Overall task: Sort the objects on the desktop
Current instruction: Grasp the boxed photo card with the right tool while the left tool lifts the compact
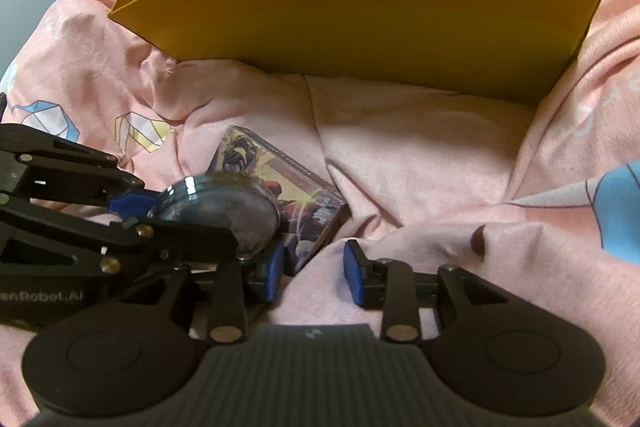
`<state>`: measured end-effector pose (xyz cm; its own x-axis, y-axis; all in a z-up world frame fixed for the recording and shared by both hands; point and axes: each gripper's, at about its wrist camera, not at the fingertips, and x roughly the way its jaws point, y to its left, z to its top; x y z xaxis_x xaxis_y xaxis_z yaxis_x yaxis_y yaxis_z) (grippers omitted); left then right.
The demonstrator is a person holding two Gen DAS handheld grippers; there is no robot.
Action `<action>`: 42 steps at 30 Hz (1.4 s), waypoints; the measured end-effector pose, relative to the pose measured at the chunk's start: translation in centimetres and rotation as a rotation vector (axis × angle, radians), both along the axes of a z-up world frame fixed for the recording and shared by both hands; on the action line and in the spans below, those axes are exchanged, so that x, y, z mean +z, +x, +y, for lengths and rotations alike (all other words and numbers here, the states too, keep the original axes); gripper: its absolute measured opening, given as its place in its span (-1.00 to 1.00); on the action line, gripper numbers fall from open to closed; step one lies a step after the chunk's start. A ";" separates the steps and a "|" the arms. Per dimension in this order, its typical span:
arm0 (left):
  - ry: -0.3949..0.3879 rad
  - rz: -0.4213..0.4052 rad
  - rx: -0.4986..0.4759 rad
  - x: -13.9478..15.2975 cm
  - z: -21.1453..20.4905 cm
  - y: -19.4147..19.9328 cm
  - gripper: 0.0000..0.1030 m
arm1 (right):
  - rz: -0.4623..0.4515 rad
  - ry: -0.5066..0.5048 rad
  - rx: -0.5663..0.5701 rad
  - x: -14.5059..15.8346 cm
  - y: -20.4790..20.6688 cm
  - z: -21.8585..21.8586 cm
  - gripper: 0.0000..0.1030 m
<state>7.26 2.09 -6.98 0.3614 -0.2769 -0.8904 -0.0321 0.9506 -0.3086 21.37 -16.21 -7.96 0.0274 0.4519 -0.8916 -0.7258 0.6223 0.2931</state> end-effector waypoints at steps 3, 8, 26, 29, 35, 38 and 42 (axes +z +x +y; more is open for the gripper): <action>0.011 -0.017 0.041 0.8 0.9 -0.5 -0.71 | -0.029 -0.003 0.045 0.8 -0.3 0.3 -0.29; 0.048 -0.034 0.088 2.3 2.1 -1.1 -0.71 | -0.109 -0.010 0.175 2.5 -0.2 1.5 -0.26; 0.069 0.068 0.172 -0.1 4.7 -0.9 -0.71 | -0.018 -0.077 0.567 -0.7 2.9 6.8 0.30; 0.062 0.077 0.173 -0.4 4.8 -0.9 -0.71 | 0.019 -0.060 0.536 -1.3 3.5 6.6 0.32; 0.064 0.079 0.177 -0.5 4.4 -0.6 -0.71 | -0.077 -0.070 0.557 0.9 2.7 5.5 -0.10; 0.065 0.082 0.178 -0.7 4.4 -0.5 -0.71 | -0.098 -0.054 0.582 2.4 2.2 4.4 -0.31; 0.065 0.084 0.180 -0.8 4.3 -0.4 -0.71 | -0.086 -0.024 0.632 3.8 0.8 3.8 -0.41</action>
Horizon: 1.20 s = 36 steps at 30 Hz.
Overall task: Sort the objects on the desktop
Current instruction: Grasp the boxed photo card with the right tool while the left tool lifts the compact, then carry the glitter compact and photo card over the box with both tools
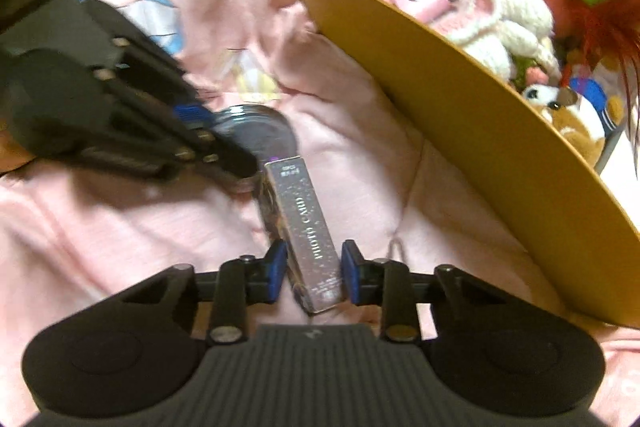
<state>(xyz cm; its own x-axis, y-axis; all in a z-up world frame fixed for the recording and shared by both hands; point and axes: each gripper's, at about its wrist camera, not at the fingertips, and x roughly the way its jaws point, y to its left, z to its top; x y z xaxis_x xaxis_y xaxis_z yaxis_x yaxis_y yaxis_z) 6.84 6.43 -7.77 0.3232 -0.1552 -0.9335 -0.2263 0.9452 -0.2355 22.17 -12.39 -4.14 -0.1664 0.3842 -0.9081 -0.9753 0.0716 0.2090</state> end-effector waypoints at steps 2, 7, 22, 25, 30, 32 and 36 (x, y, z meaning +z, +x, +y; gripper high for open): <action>0.000 0.003 0.002 0.0 0.0 0.0 -0.71 | -0.004 0.002 0.034 0.1 -0.4 0.0 -0.41; -0.010 0.008 0.014 -0.1 0.3 0.0 -0.71 | 0.001 -0.026 0.113 -1.6 -1.9 3.5 -0.42; -0.045 -0.038 0.053 0.8 1.6 -0.3 -0.71 | 0.018 -0.028 -0.116 2.4 2.2 0.4 -0.54; -0.073 -0.077 0.110 1.4 2.1 -0.3 -0.71 | 0.046 0.013 -0.222 3.4 2.9 -0.2 -0.54; -0.035 -0.154 0.098 4.5 2.0 0.0 -0.71 | 0.086 0.067 -0.336 6.9 3.5 -2.0 -0.54; -0.040 -0.198 0.090 5.7 2.3 -0.2 -0.71 | 0.099 0.124 -0.373 8.6 3.7 -3.0 -0.54; -0.056 -0.265 0.115 7.7 2.0 -0.7 -0.71 | 0.221 0.269 -0.494 10.6 4.9 -4.8 -0.54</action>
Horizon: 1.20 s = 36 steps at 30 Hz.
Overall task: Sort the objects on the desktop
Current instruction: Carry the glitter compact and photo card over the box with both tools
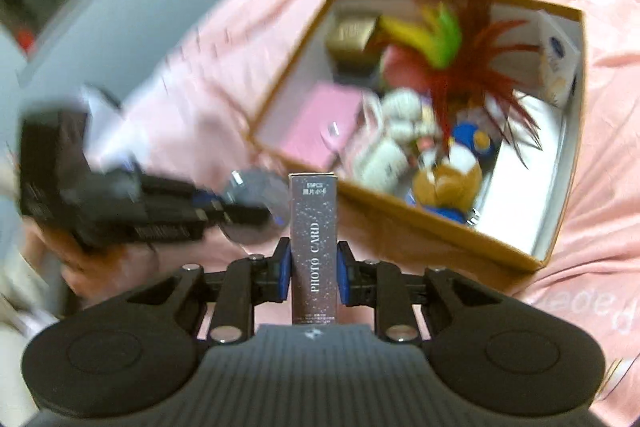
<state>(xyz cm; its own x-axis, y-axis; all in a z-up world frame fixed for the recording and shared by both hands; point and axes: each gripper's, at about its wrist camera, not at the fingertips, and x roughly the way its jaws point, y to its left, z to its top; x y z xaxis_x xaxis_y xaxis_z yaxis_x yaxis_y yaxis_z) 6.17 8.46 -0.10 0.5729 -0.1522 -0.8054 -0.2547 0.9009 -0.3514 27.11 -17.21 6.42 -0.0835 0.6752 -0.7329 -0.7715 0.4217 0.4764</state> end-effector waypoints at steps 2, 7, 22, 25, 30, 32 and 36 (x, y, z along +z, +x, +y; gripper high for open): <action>-0.007 -0.043 -0.009 1.5 0.2 -0.1 -0.71 | 0.015 0.033 -0.067 1.3 0.9 -0.2 -0.54; 0.048 -0.166 -0.001 5.8 1.2 0.3 -0.71 | 0.024 0.103 -0.144 3.3 3.5 2.4 -0.54; 0.141 -0.080 0.101 4.4 6.4 3.0 -0.71 | 0.263 0.087 -0.173 -6.4 6.4 12.0 -0.53; 0.133 -0.077 0.101 4.1 6.8 3.4 -0.71 | 0.295 0.075 -0.174 -7.8 6.3 13.3 -0.53; 0.100 -0.079 0.114 4.0 7.8 3.9 -0.71 | 0.357 0.065 -0.137 -9.5 6.0 15.1 -0.53; 0.091 -0.084 0.107 4.1 7.9 4.1 -0.71 | 0.317 0.023 -0.105 -9.4 5.8 15.7 -0.49; 0.111 -0.089 0.076 4.4 8.0 5.1 -0.71 | 0.199 -0.041 -0.081 -8.1 5.7 15.1 -0.37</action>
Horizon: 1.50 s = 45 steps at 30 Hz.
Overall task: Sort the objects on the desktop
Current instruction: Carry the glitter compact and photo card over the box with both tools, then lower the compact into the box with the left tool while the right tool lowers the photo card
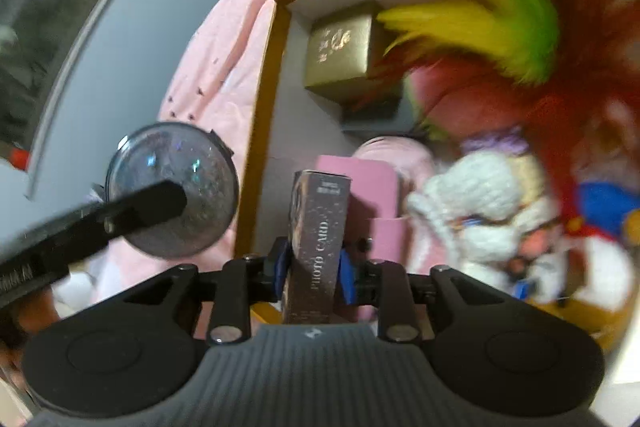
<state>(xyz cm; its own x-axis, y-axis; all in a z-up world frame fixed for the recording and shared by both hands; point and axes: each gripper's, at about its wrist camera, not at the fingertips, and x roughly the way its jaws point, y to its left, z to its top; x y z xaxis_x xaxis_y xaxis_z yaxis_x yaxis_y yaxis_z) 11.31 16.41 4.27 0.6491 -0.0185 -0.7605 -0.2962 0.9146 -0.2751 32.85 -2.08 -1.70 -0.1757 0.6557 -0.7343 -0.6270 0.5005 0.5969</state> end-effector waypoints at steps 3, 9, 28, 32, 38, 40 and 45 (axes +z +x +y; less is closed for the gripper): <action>0.107 0.014 -0.063 0.3 -0.6 0.8 -0.71 | -0.033 -0.019 0.013 0.0 0.3 -0.5 -0.33; 0.229 -0.001 -0.234 0.8 -1.6 4.2 -0.71 | -0.008 0.001 0.033 -1.1 0.0 0.8 -0.36; 0.637 0.207 -0.972 -5.4 -6.1 9.8 -0.71 | -0.114 0.029 0.071 -0.1 0.5 -1.4 -0.69; 0.671 0.265 -1.035 -7.1 -6.0 10.4 -0.71 | -0.129 0.027 0.034 -0.6 0.1 -2.5 -0.66; 0.664 0.322 -1.125 -8.3 -6.2 11.2 -0.70 | -0.122 0.040 0.011 -1.1 -0.4 -3.2 -0.66; 0.660 0.332 -1.140 -8.6 -6.2 11.5 -0.70 | -0.130 0.039 0.011 -1.0 -0.7 -2.7 -0.65; 0.678 0.336 -1.156 -8.5 -6.0 11.0 -0.65 | -0.140 0.043 0.010 -1.0 -0.7 -3.1 -0.65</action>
